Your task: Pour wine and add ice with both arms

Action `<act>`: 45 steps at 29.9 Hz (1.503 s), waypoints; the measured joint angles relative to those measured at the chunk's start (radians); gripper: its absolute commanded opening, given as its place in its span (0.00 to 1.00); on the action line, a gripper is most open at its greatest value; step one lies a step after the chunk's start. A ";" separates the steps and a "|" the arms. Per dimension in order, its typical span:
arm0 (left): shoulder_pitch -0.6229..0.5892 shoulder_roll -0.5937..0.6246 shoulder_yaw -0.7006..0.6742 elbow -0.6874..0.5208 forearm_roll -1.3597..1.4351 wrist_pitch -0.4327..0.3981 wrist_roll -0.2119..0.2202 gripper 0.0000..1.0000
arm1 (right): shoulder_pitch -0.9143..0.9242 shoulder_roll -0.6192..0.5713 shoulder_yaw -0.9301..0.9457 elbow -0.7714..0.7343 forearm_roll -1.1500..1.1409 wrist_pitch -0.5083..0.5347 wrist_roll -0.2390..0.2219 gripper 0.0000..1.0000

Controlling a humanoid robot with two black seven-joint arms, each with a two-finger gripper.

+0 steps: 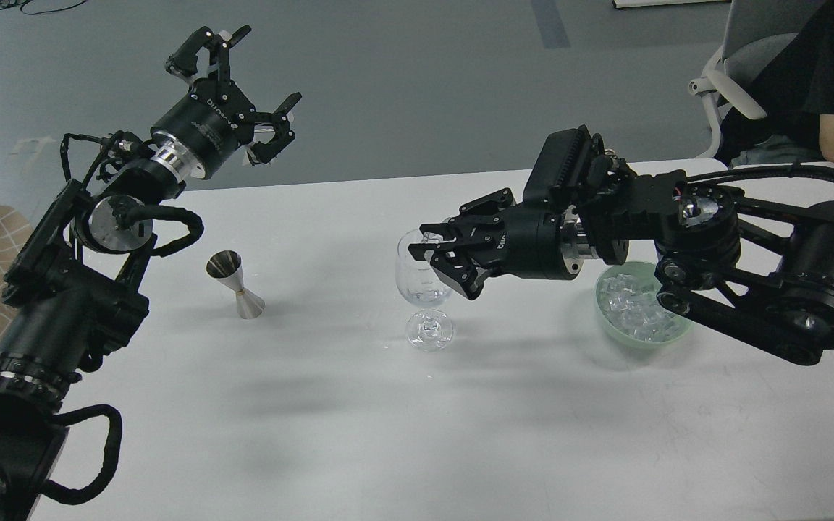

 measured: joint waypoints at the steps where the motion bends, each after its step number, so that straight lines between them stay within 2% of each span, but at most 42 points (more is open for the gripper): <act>1: 0.000 0.000 0.000 0.000 -0.001 0.000 0.000 0.98 | 0.000 0.003 0.000 0.000 0.000 0.000 0.000 0.18; 9: 0.000 0.002 0.000 0.000 -0.003 0.000 0.000 0.98 | 0.000 0.012 0.001 -0.002 0.000 0.000 -0.001 0.21; 26: 0.002 0.002 -0.001 0.000 -0.004 0.000 0.000 0.98 | 0.000 0.014 0.004 -0.004 0.002 0.000 -0.009 0.36; 30: 0.000 0.002 -0.001 0.000 -0.004 0.000 0.000 0.98 | -0.001 0.014 0.006 -0.004 0.003 0.000 -0.009 0.43; 34: 0.000 0.002 -0.001 0.000 -0.004 0.000 0.000 0.98 | -0.002 0.014 0.006 -0.004 0.006 0.000 -0.009 0.46; 40: 0.000 0.002 -0.001 0.000 -0.006 0.000 0.000 0.98 | -0.003 0.014 0.009 -0.004 0.012 0.000 -0.008 0.62; 44: -0.001 0.002 -0.001 0.000 -0.006 0.000 0.000 0.98 | -0.003 0.014 0.019 -0.005 0.017 0.000 -0.008 0.95; 45: -0.002 0.002 -0.001 0.000 -0.006 0.000 0.000 0.98 | -0.003 0.014 0.030 -0.006 0.020 0.000 -0.008 0.95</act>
